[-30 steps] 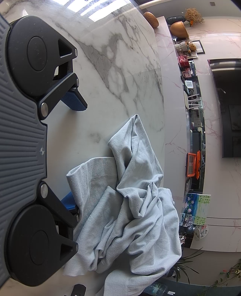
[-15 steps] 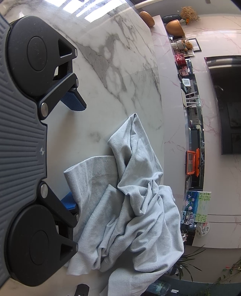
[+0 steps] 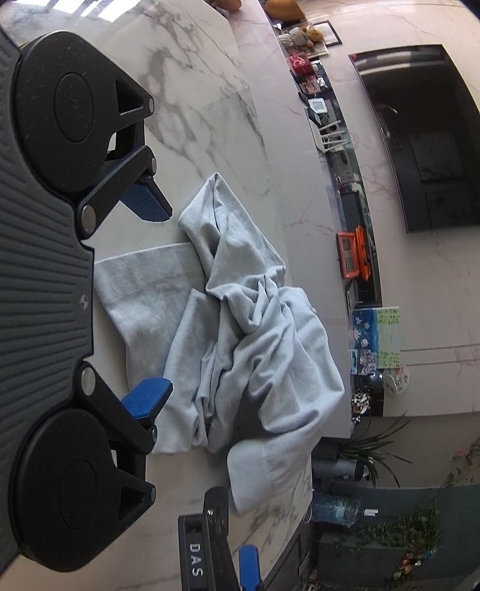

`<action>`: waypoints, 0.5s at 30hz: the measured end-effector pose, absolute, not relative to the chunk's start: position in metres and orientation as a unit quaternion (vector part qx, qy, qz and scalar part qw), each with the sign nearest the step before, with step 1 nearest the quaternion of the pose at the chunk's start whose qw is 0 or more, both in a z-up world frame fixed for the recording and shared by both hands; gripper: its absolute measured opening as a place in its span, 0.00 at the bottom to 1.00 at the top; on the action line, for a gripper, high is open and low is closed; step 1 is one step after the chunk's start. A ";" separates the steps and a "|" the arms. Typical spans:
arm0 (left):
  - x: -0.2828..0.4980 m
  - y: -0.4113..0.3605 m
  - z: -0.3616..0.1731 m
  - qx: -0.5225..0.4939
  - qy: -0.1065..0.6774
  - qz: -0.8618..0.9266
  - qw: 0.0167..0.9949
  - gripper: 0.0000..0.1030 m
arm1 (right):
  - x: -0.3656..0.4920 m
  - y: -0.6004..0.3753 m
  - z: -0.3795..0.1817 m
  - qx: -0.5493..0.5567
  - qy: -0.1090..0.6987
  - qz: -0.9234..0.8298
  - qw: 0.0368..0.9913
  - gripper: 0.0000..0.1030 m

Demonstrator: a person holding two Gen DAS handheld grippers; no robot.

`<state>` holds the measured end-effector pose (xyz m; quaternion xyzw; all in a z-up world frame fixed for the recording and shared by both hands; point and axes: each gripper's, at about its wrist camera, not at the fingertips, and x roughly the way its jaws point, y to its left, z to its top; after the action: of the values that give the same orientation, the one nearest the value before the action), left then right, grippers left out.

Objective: Fold clothes
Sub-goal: 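Close the left gripper on the shirt hem while the right gripper grasps the ribbed cuff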

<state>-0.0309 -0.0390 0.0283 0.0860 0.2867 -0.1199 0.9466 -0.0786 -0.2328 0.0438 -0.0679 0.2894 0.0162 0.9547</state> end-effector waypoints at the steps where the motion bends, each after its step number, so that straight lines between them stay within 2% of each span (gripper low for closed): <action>1: -0.029 -0.042 0.027 0.090 0.286 -0.124 0.946 0.90 | -0.077 -0.231 0.044 -0.078 0.288 0.020 0.954 0.87; 8: -0.014 -0.054 0.013 0.096 0.317 -0.135 0.934 0.90 | -0.059 -0.227 0.034 -0.120 0.320 0.032 0.939 0.81; 11: -0.011 -0.054 0.009 0.099 0.327 -0.134 0.930 0.90 | -0.052 -0.231 0.031 -0.119 0.328 0.032 0.937 0.74; 15: -0.006 -0.048 0.004 0.093 0.349 -0.128 0.924 0.90 | -0.045 -0.235 0.028 -0.104 0.338 0.040 0.934 0.57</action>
<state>-0.0060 -0.0478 0.0038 0.0932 0.3485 -0.1280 0.9238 -0.0453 -0.2348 0.0278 -0.1043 0.3382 0.0402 0.9344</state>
